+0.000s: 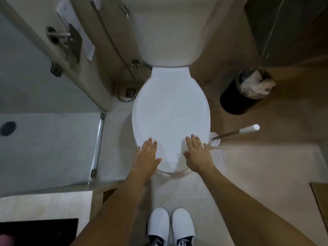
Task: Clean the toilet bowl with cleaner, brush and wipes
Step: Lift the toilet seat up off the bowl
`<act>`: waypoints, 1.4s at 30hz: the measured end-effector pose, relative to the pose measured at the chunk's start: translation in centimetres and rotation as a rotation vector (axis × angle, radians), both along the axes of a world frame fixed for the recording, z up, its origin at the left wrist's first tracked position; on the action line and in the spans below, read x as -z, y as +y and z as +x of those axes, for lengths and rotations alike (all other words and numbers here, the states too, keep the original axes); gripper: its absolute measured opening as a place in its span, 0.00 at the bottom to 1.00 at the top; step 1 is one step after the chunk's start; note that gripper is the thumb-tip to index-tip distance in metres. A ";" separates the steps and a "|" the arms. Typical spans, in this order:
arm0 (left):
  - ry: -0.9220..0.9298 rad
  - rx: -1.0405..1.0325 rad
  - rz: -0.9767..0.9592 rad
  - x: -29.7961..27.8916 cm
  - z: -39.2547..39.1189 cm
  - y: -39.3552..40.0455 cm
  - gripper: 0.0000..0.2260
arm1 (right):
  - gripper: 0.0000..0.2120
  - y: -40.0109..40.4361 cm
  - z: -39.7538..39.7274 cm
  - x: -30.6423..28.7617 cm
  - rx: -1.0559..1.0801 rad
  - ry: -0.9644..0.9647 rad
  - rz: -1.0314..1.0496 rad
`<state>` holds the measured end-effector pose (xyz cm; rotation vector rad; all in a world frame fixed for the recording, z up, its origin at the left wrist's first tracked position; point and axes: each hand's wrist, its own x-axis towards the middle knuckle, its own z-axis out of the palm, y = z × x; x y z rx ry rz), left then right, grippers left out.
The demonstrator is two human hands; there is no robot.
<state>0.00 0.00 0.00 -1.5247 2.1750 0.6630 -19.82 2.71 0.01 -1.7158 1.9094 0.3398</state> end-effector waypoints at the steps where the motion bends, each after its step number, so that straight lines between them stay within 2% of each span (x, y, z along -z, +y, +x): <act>1: -0.020 0.023 -0.017 0.8 0.0 0.3 0.31 | 0.29 0.2 0.2 0.8 -0.021 0.011 -0.005; 11: 0.143 0.003 -0.192 6.3 1.5 2.9 0.43 | 0.30 4.6 1.0 5.2 -0.035 -0.070 -0.202; 19: 0.070 0.083 -0.297 7.3 2.2 3.2 0.53 | 0.38 5.7 1.3 6.7 -0.058 -0.030 -0.257; 26: -0.026 0.113 -0.427 8.8 2.2 3.4 0.55 | 0.50 6.0 0.9 7.8 -0.111 0.023 -0.307; 37: -0.081 0.204 -0.552 9.0 2.4 3.5 0.50 | 0.50 6.1 0.7 8.7 -0.178 0.122 -0.449; 42: 0.022 0.208 -0.527 7.3 2.5 3.2 0.51 | 0.46 6.2 -0.4 6.4 -0.234 0.124 -0.463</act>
